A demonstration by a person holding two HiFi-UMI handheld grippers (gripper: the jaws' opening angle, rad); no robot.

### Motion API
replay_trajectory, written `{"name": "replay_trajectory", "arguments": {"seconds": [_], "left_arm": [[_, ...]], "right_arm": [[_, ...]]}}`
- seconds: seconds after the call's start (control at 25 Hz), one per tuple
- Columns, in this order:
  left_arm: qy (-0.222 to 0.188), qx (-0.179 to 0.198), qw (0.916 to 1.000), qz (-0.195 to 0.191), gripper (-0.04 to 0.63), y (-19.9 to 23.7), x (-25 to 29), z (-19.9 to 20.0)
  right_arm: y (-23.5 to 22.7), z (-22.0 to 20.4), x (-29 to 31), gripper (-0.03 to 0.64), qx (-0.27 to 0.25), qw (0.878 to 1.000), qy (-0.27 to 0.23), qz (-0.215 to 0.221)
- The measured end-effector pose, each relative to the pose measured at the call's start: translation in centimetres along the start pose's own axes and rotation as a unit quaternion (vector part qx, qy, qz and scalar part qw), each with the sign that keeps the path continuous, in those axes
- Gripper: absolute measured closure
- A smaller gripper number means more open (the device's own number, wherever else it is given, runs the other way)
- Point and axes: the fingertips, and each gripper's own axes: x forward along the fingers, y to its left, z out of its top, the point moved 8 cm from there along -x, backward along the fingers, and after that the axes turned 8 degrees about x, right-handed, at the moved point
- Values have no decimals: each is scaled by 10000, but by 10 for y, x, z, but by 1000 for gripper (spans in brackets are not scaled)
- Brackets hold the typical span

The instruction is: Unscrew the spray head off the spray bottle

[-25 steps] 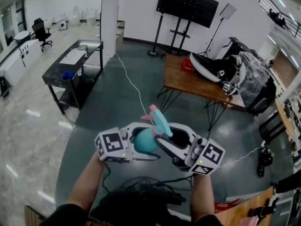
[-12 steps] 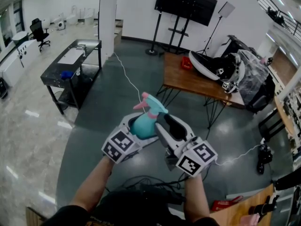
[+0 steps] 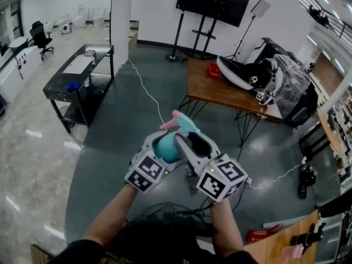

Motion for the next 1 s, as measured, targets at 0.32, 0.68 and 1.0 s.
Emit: {"name": "replay_trajectory", "arguments": {"seconds": [0.32, 0.68, 1.0], "left_arm": [[-110, 127, 9985, -519, 163, -9, 7, 6], [-574, 62, 9785, -1982, 163, -20, -5, 12], [-976, -6, 9500, -2966, 163, -31, -14, 19]], "right_arm": [[-10, 4, -16, 479, -225, 9996, 57, 189], [-16, 4, -37, 479, -460, 9876, 209, 1487], [-17, 8, -45, 479, -589, 9589, 335, 2755]]}}
